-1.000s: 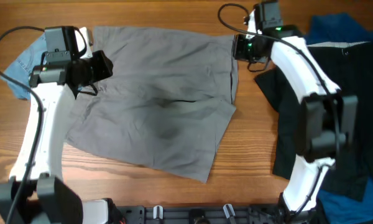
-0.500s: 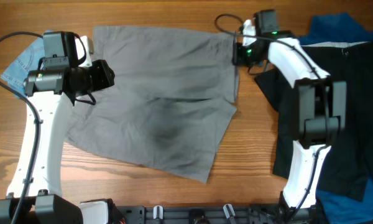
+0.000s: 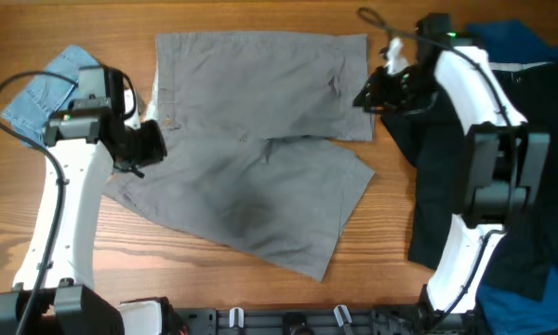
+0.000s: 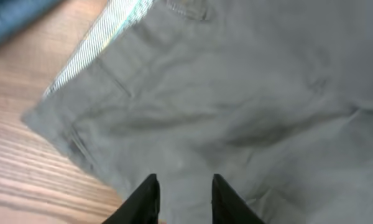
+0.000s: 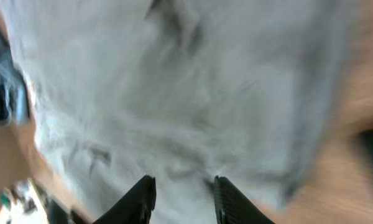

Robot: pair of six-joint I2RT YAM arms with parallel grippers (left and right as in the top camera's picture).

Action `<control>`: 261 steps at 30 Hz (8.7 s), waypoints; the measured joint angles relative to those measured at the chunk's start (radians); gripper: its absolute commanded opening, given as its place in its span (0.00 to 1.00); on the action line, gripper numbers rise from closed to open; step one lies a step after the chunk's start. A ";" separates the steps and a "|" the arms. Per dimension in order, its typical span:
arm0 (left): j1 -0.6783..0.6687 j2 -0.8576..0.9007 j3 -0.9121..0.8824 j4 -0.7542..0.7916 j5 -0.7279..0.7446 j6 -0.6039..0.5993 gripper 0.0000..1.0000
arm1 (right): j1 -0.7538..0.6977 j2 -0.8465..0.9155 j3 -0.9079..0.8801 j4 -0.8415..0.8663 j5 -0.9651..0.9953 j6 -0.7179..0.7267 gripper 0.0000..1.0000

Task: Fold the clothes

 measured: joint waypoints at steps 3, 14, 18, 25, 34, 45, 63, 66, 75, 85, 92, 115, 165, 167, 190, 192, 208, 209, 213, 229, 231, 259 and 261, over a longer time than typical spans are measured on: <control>0.063 0.000 -0.073 -0.020 -0.010 -0.024 0.45 | 0.129 -0.065 0.000 -0.039 0.012 -0.039 0.43; 0.365 0.000 -0.087 -0.066 -0.010 -0.066 0.37 | 0.446 -0.329 -0.261 -0.127 0.389 0.338 0.19; 0.348 0.000 -0.087 -0.058 0.004 -0.069 0.37 | 0.343 -0.319 -0.578 0.222 0.437 0.490 0.10; 0.276 0.000 -0.087 -0.050 0.005 -0.075 0.52 | 0.198 -0.333 -0.717 0.492 0.474 0.541 0.06; 0.259 0.000 -0.088 -0.076 0.011 -0.076 0.56 | -0.020 -0.353 -0.586 0.488 0.443 0.313 0.35; 0.228 -0.001 -0.513 0.317 0.193 -0.079 0.61 | 0.002 -0.748 -0.563 0.093 0.211 0.306 0.50; 0.193 -0.003 -0.585 0.420 0.212 -0.105 0.04 | 0.033 -0.739 -1.167 0.288 0.334 0.719 0.63; 0.193 -0.003 -0.585 0.420 0.212 -0.105 0.04 | 0.033 -0.739 -1.167 0.288 0.336 0.726 0.63; 0.193 -0.003 -0.585 0.432 0.212 -0.105 0.04 | 0.033 -0.789 -1.033 0.186 0.325 0.581 0.61; 0.193 -0.003 -0.586 0.438 0.211 -0.105 0.04 | 0.032 -0.825 -1.244 0.286 0.309 0.744 0.52; 0.193 -0.003 -0.575 0.385 0.212 -0.105 0.04 | 0.034 -0.838 -1.241 0.340 0.294 0.718 0.04; 0.229 -0.337 -0.085 -0.053 0.105 -0.173 0.04 | 0.067 -0.613 -0.340 0.362 0.267 0.459 0.04; 0.166 0.176 -0.222 0.237 0.084 -0.003 0.41 | -0.061 -0.423 -0.505 0.200 0.560 0.204 0.85; 0.166 0.163 -0.190 0.293 0.137 -0.003 0.51 | -0.061 -0.445 -0.476 0.327 0.501 0.177 0.79; 0.054 0.262 -0.180 0.696 0.297 0.011 0.04 | -0.060 -0.171 -0.478 0.682 0.206 0.278 0.08; 0.063 0.243 -0.179 0.657 0.292 0.008 0.04 | -0.060 -0.169 -0.478 0.742 0.166 0.285 0.04; 0.178 0.240 -0.179 0.621 0.158 -0.171 0.35 | -0.031 -0.167 -0.478 1.152 -0.092 0.472 0.73; 0.178 0.240 -0.179 0.613 0.161 -0.170 0.36 | -0.029 -0.167 -0.476 1.126 -0.089 0.453 0.73; 0.174 0.192 -0.179 0.606 0.249 -0.116 0.28 | -0.036 -0.167 -0.473 0.950 -0.078 0.338 0.70; -0.227 0.281 -0.166 0.660 0.335 0.143 0.04 | 0.032 -0.169 -0.525 0.445 0.232 0.362 0.04; -0.249 0.343 -0.166 0.710 0.335 0.143 0.04 | 0.034 -0.170 -0.525 0.445 0.236 0.367 0.04; -0.202 0.211 -0.092 0.407 0.199 -0.008 0.07 | 0.034 -0.196 -0.438 0.616 0.071 0.269 0.04; -0.207 0.225 -0.141 0.408 0.195 -0.016 0.07 | 0.041 -0.195 -0.438 0.679 0.079 0.313 0.04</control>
